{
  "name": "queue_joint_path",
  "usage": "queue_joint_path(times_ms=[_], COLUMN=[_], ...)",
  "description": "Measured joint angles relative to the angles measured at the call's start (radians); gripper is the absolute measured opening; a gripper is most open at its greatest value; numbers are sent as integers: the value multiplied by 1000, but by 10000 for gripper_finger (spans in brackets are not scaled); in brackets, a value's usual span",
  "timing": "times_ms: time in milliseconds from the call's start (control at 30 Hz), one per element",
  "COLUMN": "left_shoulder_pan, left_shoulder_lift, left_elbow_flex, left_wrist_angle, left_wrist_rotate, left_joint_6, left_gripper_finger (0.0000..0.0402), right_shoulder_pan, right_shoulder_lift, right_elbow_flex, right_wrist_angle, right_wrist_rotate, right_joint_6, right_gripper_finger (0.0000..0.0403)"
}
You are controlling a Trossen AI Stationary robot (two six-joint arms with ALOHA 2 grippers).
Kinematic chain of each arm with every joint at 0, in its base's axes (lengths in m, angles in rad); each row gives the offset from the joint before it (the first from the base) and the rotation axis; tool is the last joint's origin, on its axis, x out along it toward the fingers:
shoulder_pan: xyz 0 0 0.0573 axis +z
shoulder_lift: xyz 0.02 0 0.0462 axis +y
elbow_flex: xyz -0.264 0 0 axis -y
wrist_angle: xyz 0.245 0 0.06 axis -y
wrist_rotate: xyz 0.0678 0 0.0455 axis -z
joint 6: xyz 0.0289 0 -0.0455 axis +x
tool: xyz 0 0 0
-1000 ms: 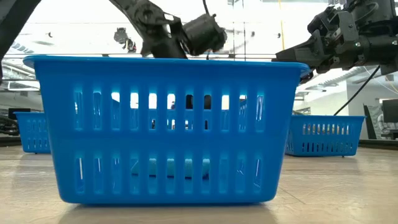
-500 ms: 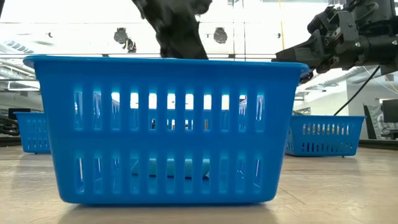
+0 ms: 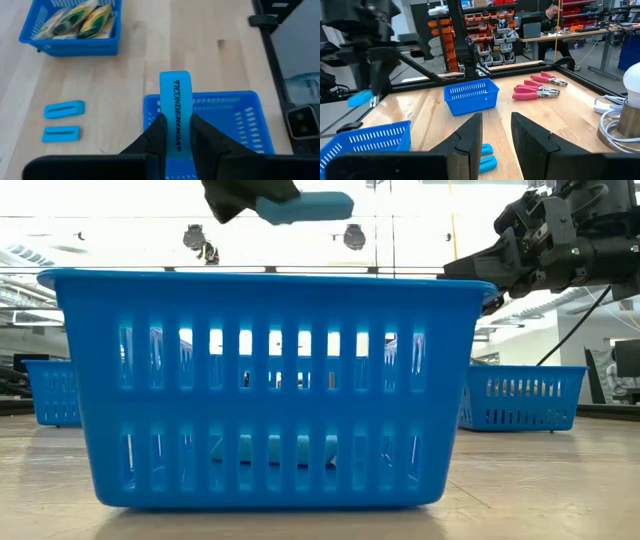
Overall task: Pick & Place School Supplies
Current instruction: Put the blue eraser into the bottom blue bin
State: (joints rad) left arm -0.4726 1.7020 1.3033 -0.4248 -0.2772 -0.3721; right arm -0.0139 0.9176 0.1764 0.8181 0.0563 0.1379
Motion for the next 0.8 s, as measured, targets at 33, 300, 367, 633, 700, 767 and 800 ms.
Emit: queue_joint_path(times_ms=[33,300,367,633,700,767,800], left_shoulder_pan=[-15,-81,-77,-37,-32,-30,-31], left_shoulder_lift=[0,80,118,235,248,257,257], left_elbow_flex=[0,0,0,-1,-1,-1,-1], left_wrist_angle=[0,12,14,39,62,86,89], left_wrist_rotate=[-10,-35,-21,60,75,94,100], left_joint_6=[-1,-11,-11,-27,-25,-19,-18], left_gripper_finger=[59,59,59,57,56,59,63], right_shoulder_pan=[0,0,0,0,3,7,10], right_shoulder_lift=[0,0,0,0,0,0,0], right_elbow_flex=[0,0,0,0,0,0,0], right_wrist_angle=[0,-1,0,-7,-8,-8,-8], right_wrist_rotate=[0,0,0,-3,-4,-4,-4], right_joint_6=[0,8,9,33,34,34,33], right_gripper_finger=[93,93,93,93,93,93,93])
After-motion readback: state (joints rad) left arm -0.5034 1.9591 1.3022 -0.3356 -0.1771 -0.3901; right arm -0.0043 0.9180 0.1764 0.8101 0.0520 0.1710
